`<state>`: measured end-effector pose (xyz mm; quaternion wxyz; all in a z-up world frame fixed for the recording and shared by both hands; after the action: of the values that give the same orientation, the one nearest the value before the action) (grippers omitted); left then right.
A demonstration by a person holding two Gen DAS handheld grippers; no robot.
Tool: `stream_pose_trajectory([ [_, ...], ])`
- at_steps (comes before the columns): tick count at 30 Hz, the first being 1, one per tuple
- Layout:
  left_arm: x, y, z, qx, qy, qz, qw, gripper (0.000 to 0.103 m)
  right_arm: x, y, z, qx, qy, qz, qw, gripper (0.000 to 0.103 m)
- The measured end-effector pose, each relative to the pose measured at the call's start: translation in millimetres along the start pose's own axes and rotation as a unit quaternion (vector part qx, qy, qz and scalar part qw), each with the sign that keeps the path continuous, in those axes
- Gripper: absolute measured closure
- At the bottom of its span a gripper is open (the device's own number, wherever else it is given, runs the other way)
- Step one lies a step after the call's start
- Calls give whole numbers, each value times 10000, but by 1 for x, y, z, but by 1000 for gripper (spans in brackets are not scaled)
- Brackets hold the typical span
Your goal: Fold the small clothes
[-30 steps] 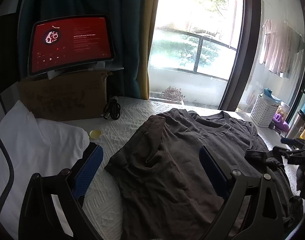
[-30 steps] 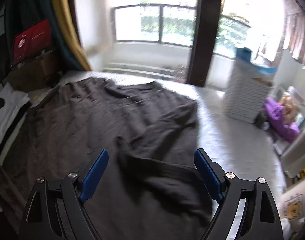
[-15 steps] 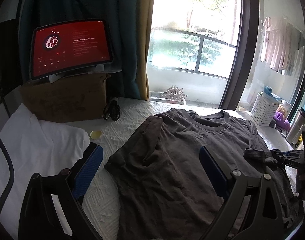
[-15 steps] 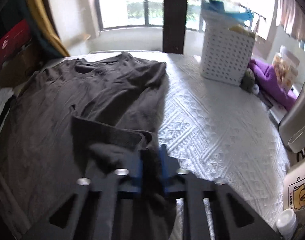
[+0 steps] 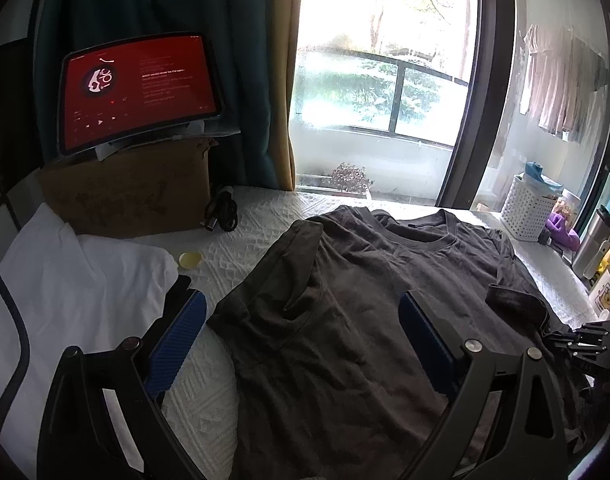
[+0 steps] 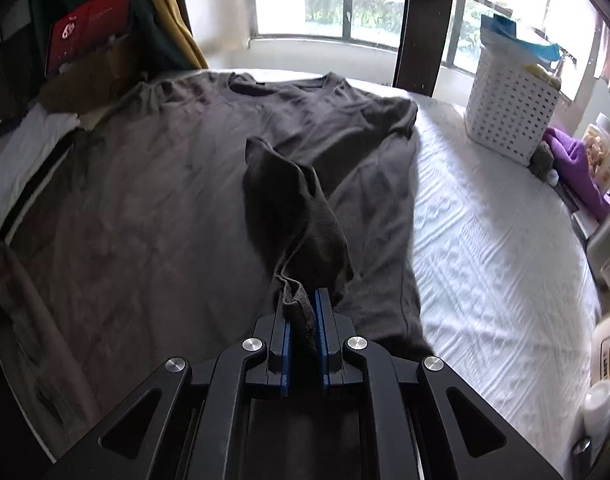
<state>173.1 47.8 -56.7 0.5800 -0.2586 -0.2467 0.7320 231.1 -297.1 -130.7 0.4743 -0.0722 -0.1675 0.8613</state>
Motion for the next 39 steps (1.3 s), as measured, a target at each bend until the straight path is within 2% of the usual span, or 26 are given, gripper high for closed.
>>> stream_pose_trajectory([
  [2,3,3,1,15,-24,15,10000,7,4,2,1,-16,-14,-36,10000,90],
  [4,7,6,0,35,-61,28,10000,7,10,4,1,-9,-23,45,10000,75],
  [6,14,9,-1,106,-119,67,9999,7,16,3,3,23,-104,92,9999,23],
  [7,17,10,-2,125,-148,85,9998,7,17,2,7,-44,-126,83,9999,21],
  [10,29,10,-4,160,-249,134,9995,7,21,-2,21,-215,-194,93,9995,21],
  [16,44,7,-20,346,-238,138,9990,7,28,-31,59,-915,-330,42,9952,21],
  [21,51,-15,-46,411,-353,-100,9985,7,16,-59,75,-1372,-283,-185,9900,21],
  [24,47,-29,-66,503,-228,-303,9980,7,-1,-72,64,-1307,-57,-493,9902,21],
  [29,35,-47,-104,746,-103,-658,9950,7,-13,-79,45,-1219,-52,-732,9898,21],
  [36,22,-71,-144,970,262,-892,9909,7,-33,-78,17,-956,34,-1079,9896,21],
  [37,21,-74,-149,1009,359,-925,9899,9,-35,-78,14,-919,32,-1118,9895,21],
  [39,21,-79,-157,1076,474,-987,9882,23,-38,-78,9,-887,34,-1165,9892,21],
])
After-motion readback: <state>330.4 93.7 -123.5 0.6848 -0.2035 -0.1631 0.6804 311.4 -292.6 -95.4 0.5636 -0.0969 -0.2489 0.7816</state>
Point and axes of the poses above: each gripper's, at about its wrist camera, not at the fingertips, and z roughly against the way its jaws point, x to its left, y to its underside, the point moved 5 cm from there along -z, roughly the way its jaws point, and after that the axes turned 12 degrees about x, right-handed, at the moved point
